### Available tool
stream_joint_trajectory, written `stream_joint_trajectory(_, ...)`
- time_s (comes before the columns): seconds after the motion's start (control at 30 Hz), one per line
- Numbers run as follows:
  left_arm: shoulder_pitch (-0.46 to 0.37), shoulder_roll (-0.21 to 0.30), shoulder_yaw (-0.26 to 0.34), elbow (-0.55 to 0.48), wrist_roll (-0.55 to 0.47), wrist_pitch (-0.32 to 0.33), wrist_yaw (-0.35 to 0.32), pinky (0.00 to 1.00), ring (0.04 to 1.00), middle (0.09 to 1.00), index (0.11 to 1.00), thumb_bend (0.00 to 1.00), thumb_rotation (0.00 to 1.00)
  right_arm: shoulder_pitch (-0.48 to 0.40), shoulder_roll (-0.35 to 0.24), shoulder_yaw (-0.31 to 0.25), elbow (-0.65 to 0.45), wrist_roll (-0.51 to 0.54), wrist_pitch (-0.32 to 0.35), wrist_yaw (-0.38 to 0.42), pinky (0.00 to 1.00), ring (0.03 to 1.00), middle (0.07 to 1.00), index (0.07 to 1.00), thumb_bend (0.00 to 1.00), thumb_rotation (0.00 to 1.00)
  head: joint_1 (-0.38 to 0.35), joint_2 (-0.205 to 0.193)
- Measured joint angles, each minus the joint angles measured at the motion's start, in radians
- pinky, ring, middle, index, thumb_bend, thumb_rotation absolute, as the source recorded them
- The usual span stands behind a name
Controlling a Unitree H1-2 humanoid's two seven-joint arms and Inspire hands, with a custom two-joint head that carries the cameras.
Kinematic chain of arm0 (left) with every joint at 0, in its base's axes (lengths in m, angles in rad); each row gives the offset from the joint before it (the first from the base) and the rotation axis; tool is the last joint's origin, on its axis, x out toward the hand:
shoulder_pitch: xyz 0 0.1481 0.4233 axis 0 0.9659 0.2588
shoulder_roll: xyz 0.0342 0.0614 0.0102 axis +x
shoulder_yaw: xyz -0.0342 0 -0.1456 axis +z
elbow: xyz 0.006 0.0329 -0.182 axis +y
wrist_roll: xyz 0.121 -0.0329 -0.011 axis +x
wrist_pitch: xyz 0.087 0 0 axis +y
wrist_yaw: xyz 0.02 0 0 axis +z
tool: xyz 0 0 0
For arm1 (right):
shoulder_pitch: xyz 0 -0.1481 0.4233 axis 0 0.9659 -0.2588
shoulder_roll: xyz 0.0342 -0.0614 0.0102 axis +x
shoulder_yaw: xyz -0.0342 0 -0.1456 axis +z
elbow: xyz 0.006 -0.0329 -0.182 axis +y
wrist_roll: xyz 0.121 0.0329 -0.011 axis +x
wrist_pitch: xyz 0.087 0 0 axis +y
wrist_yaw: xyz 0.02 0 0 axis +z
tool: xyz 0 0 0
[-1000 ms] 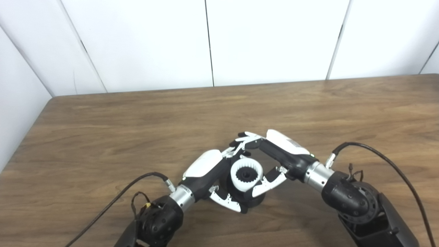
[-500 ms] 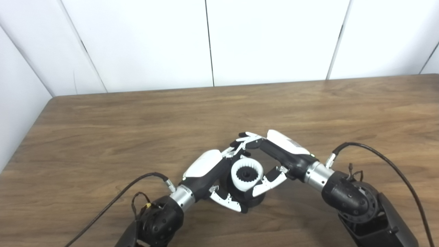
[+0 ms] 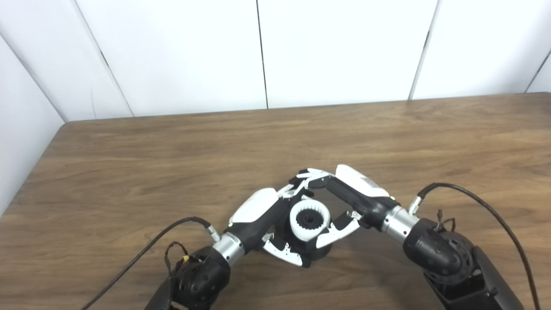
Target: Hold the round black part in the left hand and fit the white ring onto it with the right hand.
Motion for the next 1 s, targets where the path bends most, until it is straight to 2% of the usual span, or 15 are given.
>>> stream_joint_trajectory(0.3,0.000,0.000,0.002,0.000,0.001,0.001,0.000,0.88,0.989,0.908,0.496,0.52,0.08,0.000,-0.002,0.000,0.000,0.000,0.007,0.003,0.83,0.935,0.885,0.754,1.00,0.31,-0.003,-0.002)
stream_joint_trajectory(0.37,0.000,-0.001,0.003,0.000,0.001,0.001,-0.001,0.88,0.983,0.907,0.600,0.75,0.16,-0.001,-0.003,-0.001,0.000,0.001,0.008,0.004,0.83,0.938,0.887,0.760,1.00,0.32,-0.005,-0.003)
stream_joint_trajectory(0.47,0.000,-0.002,0.004,0.000,0.001,0.002,-0.001,0.87,0.975,0.903,0.670,0.89,0.23,-0.002,-0.003,-0.002,-0.001,0.003,0.013,0.008,0.83,0.944,0.889,0.759,1.00,0.32,-0.005,-0.003)
stream_joint_trajectory(0.73,-0.001,-0.005,0.021,0.017,0.004,-0.009,0.003,0.87,0.952,0.889,0.703,0.99,0.27,-0.003,-0.006,-0.008,-0.001,0.007,0.050,0.033,0.82,0.935,0.880,0.749,1.00,0.31,-0.008,-0.005)
stream_joint_trajectory(1.0,-0.002,-0.006,0.083,0.022,-0.029,0.008,-0.008,0.86,0.926,0.875,0.727,1.00,0.25,-0.003,-0.005,-0.036,0.003,0.019,0.066,0.039,0.84,0.943,0.882,0.743,1.00,0.33,-0.008,-0.005)
